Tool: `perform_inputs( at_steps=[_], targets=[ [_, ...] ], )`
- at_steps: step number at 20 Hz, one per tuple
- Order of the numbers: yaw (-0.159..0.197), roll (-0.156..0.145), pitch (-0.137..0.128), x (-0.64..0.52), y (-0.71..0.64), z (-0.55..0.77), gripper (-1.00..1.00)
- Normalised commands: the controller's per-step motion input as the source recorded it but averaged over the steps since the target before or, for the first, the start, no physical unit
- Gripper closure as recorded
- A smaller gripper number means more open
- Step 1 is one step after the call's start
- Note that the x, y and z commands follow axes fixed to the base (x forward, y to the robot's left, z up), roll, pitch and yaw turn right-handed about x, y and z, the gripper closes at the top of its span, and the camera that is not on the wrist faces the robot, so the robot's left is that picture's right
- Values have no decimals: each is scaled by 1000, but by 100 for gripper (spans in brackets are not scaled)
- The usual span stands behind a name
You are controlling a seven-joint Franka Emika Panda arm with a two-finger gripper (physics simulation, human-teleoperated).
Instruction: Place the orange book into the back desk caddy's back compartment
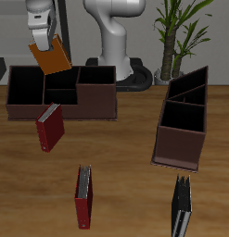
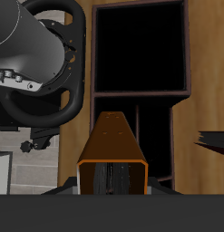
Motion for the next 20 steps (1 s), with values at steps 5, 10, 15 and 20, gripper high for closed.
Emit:
perform_inputs(
  at_steps=[5,10,15,20],
  targets=[
    [1,21,17,27,80,-101,100],
    [-10,8,24,57,44,-106,100],
    [-8,5,26,6,16,-99,100],
    [-31,-1,28,25,18,-96,100]
  ],
)
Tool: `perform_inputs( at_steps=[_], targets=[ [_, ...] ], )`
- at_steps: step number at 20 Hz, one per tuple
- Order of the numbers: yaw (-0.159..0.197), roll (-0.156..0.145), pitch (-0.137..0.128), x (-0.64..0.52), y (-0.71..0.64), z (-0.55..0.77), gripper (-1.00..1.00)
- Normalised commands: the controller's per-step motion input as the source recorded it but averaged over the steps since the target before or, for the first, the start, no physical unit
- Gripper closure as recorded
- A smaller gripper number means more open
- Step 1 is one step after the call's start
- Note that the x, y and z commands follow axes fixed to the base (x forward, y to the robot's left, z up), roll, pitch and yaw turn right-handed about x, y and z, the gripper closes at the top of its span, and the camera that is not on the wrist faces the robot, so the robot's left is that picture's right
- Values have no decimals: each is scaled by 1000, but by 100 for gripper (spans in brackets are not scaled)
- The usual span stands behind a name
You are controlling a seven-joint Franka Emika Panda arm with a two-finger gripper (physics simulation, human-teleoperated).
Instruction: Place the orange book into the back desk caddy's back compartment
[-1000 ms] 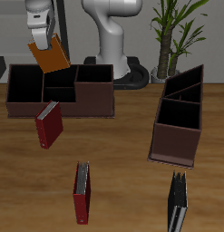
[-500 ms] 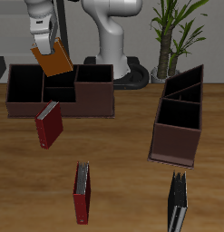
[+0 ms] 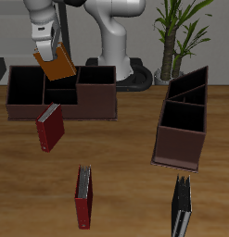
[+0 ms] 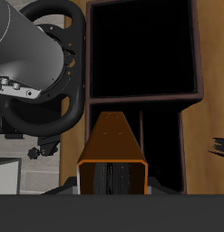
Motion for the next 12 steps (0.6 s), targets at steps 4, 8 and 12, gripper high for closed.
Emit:
perform_inputs(
  at_steps=[4,8,12],
  targets=[
    [-27,-4,57,-3,34,-205,100],
    [-2,23,61,-24,81,-245,100],
    [-33,5,68,27,78,-189,100]
  ],
)
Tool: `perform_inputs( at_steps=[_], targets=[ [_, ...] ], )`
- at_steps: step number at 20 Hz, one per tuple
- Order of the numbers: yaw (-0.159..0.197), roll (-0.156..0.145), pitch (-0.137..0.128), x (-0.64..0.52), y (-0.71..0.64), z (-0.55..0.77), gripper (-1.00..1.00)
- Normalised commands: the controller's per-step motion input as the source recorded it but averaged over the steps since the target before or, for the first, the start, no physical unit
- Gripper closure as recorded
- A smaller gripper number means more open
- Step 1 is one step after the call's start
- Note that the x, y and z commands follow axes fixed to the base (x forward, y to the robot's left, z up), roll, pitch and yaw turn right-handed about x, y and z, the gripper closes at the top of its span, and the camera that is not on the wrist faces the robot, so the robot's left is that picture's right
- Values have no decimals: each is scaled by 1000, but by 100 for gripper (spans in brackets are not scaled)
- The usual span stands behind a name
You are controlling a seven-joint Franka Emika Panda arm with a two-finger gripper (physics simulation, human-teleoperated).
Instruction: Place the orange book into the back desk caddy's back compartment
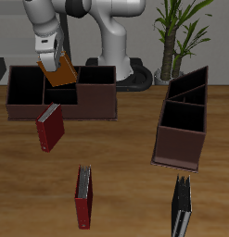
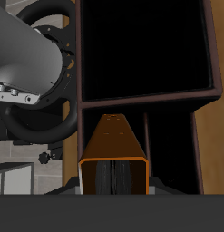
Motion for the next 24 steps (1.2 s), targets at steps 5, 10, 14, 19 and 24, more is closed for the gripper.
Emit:
perform_inputs(
  at_steps=[5,10,14,19,24],
  targets=[
    [-48,-11,55,22,0,-175,100],
    [-63,-7,107,23,61,-240,100],
    [-55,8,68,64,51,-182,100],
    [-28,4,42,53,36,-189,100],
    [-4,21,66,56,81,-243,100]
  ],
)
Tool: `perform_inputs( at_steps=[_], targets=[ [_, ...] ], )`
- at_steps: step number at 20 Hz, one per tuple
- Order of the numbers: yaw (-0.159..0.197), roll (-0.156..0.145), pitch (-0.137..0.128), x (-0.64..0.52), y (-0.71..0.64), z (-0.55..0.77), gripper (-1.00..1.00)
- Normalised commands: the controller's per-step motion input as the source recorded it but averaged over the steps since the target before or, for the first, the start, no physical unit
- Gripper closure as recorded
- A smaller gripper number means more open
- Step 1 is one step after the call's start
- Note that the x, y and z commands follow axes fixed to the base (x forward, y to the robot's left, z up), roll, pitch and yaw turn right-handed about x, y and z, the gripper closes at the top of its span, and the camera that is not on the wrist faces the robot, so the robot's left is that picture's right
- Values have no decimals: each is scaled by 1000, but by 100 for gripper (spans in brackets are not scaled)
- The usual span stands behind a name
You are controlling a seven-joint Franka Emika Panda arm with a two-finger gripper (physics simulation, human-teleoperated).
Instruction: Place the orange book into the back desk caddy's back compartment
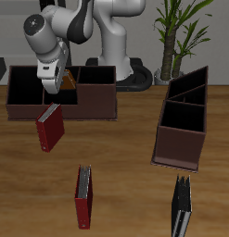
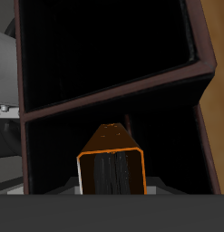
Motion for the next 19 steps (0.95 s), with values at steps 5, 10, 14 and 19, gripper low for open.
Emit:
perform_inputs(
  at_steps=[5,10,14,19],
  targets=[
    [-36,4,-2,72,105,-73,-100],
    [-41,-3,-14,15,18,75,-100],
    [-120,10,-43,-70,7,257,-100],
    [-158,9,-63,-86,37,315,-100]
  ],
)
